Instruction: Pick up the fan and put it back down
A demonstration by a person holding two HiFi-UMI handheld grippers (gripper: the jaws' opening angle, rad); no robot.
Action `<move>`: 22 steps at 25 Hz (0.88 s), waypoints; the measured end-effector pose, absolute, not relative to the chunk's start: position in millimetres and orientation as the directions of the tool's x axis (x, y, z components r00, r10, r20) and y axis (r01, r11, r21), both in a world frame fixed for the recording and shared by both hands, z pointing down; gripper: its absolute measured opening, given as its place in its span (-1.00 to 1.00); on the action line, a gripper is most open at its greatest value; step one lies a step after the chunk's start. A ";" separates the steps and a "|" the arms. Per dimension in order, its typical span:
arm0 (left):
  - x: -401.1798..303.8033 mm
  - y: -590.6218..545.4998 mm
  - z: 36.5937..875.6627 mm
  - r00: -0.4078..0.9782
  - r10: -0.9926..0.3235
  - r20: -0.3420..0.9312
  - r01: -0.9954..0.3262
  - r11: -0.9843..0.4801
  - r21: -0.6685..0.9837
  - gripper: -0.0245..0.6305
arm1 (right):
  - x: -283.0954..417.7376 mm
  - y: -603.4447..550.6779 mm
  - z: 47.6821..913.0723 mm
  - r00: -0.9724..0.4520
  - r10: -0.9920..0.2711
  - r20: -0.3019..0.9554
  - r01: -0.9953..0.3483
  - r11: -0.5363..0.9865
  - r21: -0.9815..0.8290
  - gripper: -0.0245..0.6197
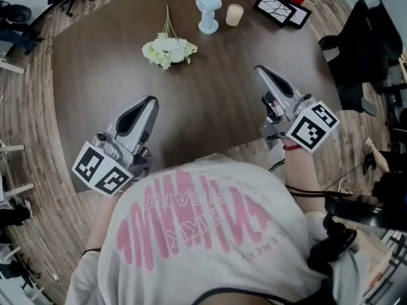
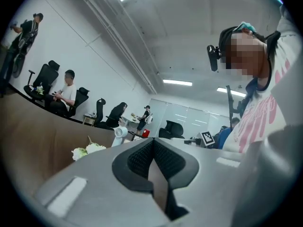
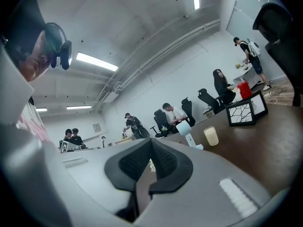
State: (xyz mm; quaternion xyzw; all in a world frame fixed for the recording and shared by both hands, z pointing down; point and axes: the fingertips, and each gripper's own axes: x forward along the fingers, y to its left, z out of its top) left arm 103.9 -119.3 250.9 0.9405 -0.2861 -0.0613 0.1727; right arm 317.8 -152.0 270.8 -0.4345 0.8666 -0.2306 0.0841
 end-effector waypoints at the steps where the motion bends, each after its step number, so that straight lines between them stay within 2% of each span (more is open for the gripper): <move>1: 103.1 -119.6 254.3 0.819 -0.574 -0.001 -0.536 -0.764 0.359 -0.86 | 316.3 -161.1 275.1 -0.623 -0.780 0.059 -0.704 0.527 -0.475 -0.90; 9: 86.6 -130.8 271.8 0.720 -0.689 0.083 -0.659 -0.641 0.393 -0.86 | 314.8 -226.4 317.4 -0.665 -0.732 0.151 -0.697 0.535 -0.477 -0.90; 22: 44.5 -131.4 278.5 0.587 -0.794 0.158 -0.785 -0.509 0.355 -0.86 | 295.7 -304.1 368.4 -0.677 -0.705 0.213 -0.709 0.546 -0.446 -0.90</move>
